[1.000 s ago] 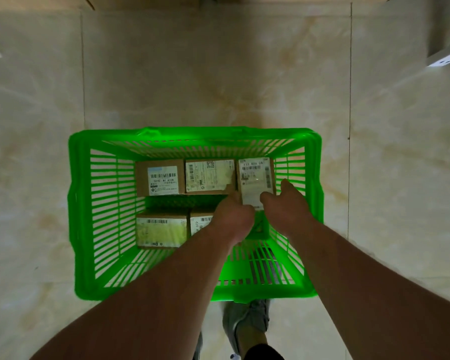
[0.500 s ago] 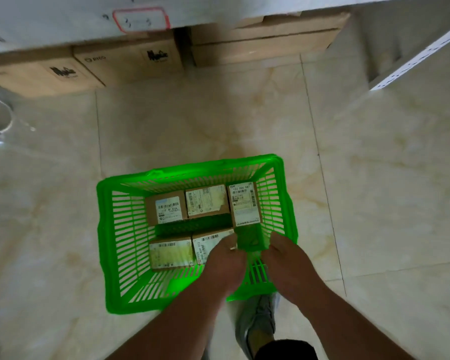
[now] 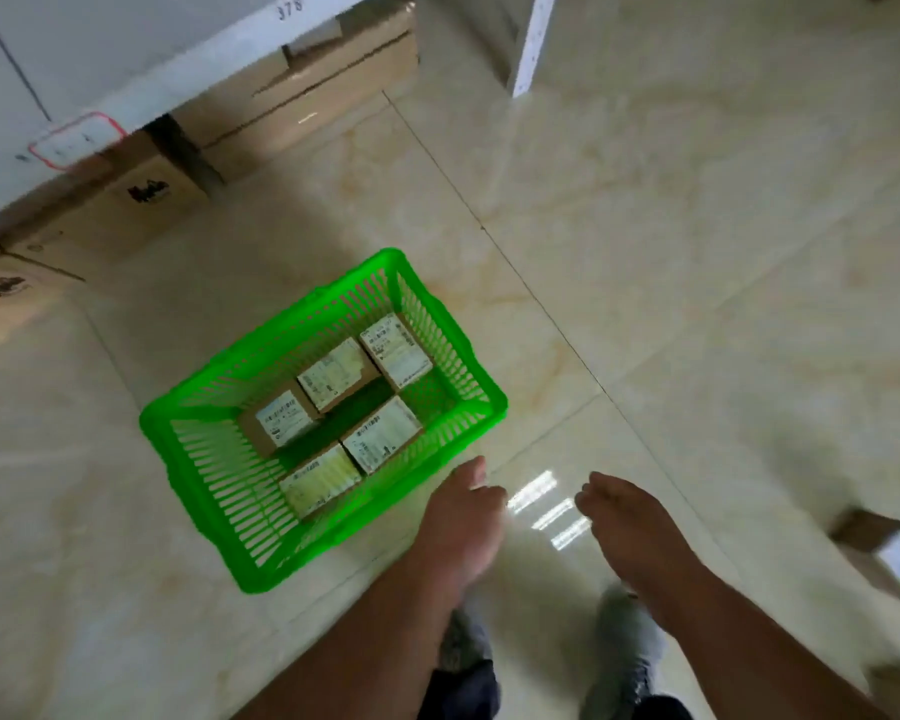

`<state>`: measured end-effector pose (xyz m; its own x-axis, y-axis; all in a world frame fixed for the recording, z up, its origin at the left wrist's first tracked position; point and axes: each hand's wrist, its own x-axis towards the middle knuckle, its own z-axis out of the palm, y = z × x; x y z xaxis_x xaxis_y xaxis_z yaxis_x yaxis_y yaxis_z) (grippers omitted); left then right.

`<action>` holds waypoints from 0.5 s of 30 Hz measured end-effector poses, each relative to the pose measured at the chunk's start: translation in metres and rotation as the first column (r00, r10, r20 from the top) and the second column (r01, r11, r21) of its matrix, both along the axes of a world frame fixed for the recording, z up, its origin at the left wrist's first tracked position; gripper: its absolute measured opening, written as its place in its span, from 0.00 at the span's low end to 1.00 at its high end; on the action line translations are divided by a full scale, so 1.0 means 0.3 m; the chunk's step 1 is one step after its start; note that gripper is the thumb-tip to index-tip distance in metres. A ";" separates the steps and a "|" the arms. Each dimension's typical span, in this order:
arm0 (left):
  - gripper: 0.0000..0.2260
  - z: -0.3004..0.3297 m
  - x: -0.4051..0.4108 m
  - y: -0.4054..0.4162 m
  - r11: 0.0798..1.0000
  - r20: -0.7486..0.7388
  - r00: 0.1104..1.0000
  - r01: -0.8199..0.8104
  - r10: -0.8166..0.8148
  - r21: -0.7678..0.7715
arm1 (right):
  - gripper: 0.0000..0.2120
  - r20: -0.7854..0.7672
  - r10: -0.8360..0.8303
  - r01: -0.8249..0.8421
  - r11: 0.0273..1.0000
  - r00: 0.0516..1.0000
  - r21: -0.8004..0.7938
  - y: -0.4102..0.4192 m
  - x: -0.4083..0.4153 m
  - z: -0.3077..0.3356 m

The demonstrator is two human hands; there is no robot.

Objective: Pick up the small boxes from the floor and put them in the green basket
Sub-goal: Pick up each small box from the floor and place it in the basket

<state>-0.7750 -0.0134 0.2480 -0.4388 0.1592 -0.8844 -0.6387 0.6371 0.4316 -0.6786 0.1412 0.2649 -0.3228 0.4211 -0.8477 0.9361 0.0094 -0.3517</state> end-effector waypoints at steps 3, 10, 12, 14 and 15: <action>0.26 0.024 0.124 0.081 0.989 -0.010 0.989 0.150 -0.150 -0.004 | 0.19 0.011 -0.075 0.075 0.997 0.997 0.011 0.051 0.151 0.007; 0.25 0.031 0.485 0.370 0.955 0.029 0.956 0.291 -0.292 0.053 | 0.10 0.024 -0.286 0.286 0.958 0.958 0.022 0.245 0.592 -0.009; 0.24 0.033 0.603 0.461 0.946 0.043 0.946 0.318 -0.320 0.062 | 0.12 0.038 -0.336 0.335 0.942 0.941 0.031 0.318 0.743 -0.015; 0.24 0.041 0.725 0.548 0.921 0.040 0.921 0.387 -0.389 0.048 | 0.12 0.042 -0.405 0.404 0.914 0.914 0.032 0.392 0.898 -0.016; 0.24 0.045 0.788 0.592 0.908 0.048 0.907 0.418 -0.419 0.036 | 0.12 0.049 -0.442 0.440 0.897 0.896 0.034 0.431 0.979 -0.017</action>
